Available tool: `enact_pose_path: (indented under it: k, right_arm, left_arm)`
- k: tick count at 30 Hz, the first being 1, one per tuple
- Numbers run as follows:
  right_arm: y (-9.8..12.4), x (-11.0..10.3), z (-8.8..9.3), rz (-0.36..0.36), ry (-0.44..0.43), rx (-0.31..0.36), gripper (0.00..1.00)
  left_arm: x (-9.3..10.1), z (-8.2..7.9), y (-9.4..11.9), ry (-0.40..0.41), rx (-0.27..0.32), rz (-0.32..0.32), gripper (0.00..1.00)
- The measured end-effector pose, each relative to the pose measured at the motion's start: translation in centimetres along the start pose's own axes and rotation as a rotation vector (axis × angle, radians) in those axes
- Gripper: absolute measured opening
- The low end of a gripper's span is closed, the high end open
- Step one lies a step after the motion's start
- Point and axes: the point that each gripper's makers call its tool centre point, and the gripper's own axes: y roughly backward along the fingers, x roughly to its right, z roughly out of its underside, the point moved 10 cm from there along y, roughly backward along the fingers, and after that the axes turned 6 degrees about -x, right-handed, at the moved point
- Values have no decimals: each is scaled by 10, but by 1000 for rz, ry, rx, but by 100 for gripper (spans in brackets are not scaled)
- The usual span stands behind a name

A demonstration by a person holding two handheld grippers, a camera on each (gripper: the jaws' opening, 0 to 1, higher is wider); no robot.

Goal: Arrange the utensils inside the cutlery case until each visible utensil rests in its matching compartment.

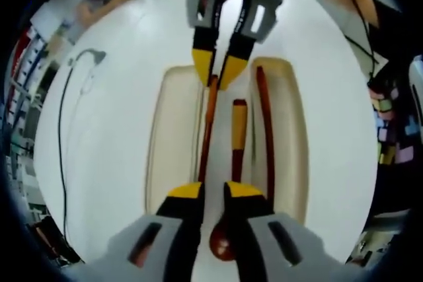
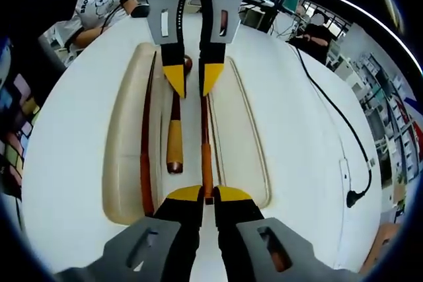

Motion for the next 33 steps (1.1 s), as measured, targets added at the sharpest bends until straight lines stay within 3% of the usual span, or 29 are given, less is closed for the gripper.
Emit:
enact_pose_path:
  k: [6,14,17,24,33]
  right_arm:
    - [2,1,1,-10,4,2,5]
    - [5,2,8,-13,46,-15,5]
    - [5,3,10,-17,0,-11,5]
    - [3,3,9,-17,-11,7,5]
    - [3,7,5,-50,-40,-23,5]
  left_arm:
    - [-3,-1,3,10,12,2,14]
    - [-7,-1,-1,8,-33,16,13]
    - [-9,-2,-3,6,-40,34,12]
    - [-12,-4,-3,39,-58,62,12]
    - [-18,-9,-6,21,-111,95,5]
